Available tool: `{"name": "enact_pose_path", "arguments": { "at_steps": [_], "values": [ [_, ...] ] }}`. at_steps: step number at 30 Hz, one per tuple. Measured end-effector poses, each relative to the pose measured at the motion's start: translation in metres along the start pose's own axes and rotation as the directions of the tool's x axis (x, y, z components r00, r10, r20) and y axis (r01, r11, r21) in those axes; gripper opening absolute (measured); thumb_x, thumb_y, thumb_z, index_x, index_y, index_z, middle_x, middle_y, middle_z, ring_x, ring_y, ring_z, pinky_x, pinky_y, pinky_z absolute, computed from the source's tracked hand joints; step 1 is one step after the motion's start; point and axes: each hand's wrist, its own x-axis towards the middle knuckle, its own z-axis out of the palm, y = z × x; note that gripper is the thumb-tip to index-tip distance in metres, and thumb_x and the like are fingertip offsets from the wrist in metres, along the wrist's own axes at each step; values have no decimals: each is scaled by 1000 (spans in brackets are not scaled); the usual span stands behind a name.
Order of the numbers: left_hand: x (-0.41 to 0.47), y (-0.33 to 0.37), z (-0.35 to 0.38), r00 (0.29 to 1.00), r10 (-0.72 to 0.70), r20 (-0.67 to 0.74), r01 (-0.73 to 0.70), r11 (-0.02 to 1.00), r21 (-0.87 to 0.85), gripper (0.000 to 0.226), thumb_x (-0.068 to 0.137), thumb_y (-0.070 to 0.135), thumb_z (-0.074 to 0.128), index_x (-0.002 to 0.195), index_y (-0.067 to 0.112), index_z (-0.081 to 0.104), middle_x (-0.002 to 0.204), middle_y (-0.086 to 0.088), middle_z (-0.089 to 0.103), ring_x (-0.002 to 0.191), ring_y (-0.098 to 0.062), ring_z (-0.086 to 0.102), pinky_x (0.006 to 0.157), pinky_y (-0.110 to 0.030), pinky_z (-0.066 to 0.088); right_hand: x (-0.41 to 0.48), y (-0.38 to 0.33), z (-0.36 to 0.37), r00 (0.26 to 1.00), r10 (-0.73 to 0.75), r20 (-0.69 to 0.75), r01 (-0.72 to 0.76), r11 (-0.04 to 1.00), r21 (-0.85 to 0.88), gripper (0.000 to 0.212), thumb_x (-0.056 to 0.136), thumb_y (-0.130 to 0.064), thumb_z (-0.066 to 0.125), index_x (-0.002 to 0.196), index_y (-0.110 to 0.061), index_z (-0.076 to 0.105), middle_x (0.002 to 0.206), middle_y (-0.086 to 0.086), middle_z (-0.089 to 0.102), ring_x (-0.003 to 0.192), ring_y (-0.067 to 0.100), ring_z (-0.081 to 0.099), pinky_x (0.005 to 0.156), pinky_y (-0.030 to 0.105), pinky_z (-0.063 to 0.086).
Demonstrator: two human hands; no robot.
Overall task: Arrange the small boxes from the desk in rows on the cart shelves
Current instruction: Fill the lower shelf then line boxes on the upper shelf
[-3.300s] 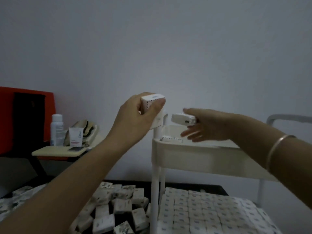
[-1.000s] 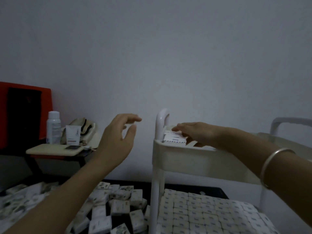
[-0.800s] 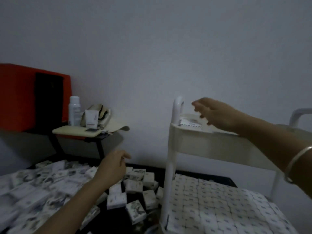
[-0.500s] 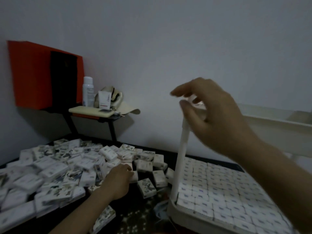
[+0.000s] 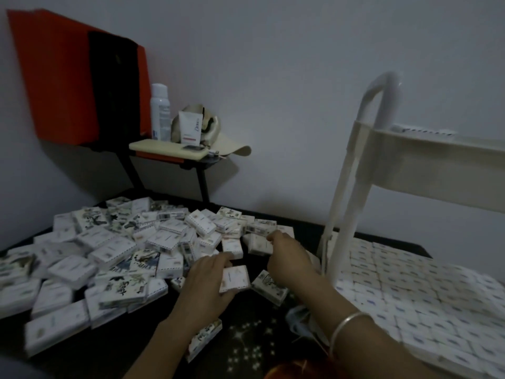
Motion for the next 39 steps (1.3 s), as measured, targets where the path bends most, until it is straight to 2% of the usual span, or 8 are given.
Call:
{"name": "enact_pose_path", "arguments": {
  "at_steps": [5, 10, 16, 21, 27, 33, 35, 39],
  "values": [
    [-3, -4, 2, 1000, -7, -17, 7, 1000, -1, 82, 79, 54, 64, 148, 22, 31, 127, 11, 49, 120, -11, 37, 108, -27, 22, 27, 5, 38, 994, 100, -49, -106, 982, -159, 60, 88, -20, 54, 144, -14, 32, 138, 10, 43, 128, 30, 34, 99, 40, 38],
    [-3, -3, 5, 998, -16, -63, 20, 998, 54, 91, 76, 84, 31, 137, 19, 52, 117, 9, 59, 110, -15, 50, 97, -27, 30, 39, 16, 56, 990, 61, -126, -88, 970, -225, 59, 92, -34, 53, 144, -17, 33, 139, 10, 46, 126, 30, 37, 97, 39, 37],
    [-2, -7, 7, 999, -44, -10, 45, 998, 42, 66, 79, 59, 58, 136, 26, 50, 122, 10, 50, 116, -14, 44, 95, -25, 27, 44, 16, 60, 990, -11, -137, -28, 960, -279, 51, 88, -47, 57, 131, -22, 51, 134, 9, 47, 123, 31, 36, 101, 40, 33],
    [-5, -2, -2, 994, 1, -110, -4, 1000, -28, 58, 78, 30, 77, 131, 31, 54, 117, 11, 42, 111, -8, 41, 90, -24, 39, 48, 16, 55, 997, -37, -67, 18, 964, -266, 60, 81, -57, 63, 128, -22, 50, 136, 7, 47, 126, 28, 37, 103, 39, 33],
    [-7, 5, -12, 976, -60, -209, 25, 986, -165, 60, 86, 22, 71, 137, 44, 47, 123, 18, 43, 104, 1, 50, 78, -14, 46, 37, 11, 52, 984, -54, -172, 42, 997, -72, 63, 73, -50, 76, 122, -21, 49, 126, 3, 53, 115, 20, 45, 92, 32, 39],
    [-5, 25, -35, 899, -257, -356, 103, 911, -399, 55, 88, 0, 59, 126, 39, 55, 120, 10, 41, 113, 0, 48, 88, -19, 50, -8, -1, 23, 892, -167, -421, 286, 929, 236, 57, 73, -52, 75, 119, -27, 52, 116, -12, 44, 94, 5, 49, 73, 20, 44],
    [-8, 37, -46, 896, -263, -356, 71, 880, -470, 52, 90, -5, 53, 121, 36, 59, 117, 9, 44, 103, 5, 51, 78, -10, 48, -28, -1, 12, 867, -168, -468, 342, 886, 314, 48, 78, -47, 73, 118, -32, 52, 114, -16, 41, 94, 0, 48, 74, 19, 46],
    [-6, 62, -71, 909, -217, -356, -21, 829, -558, 44, 94, 2, 44, 113, 37, 64, 115, 12, 52, 89, -6, 57, 68, -26, 52, -65, -6, -16, 852, -191, -487, 417, 810, 412, 36, 83, -20, 69, 112, -33, 51, 116, -18, 38, 106, -2, 47, 77, 26, 54]
  ]
}}
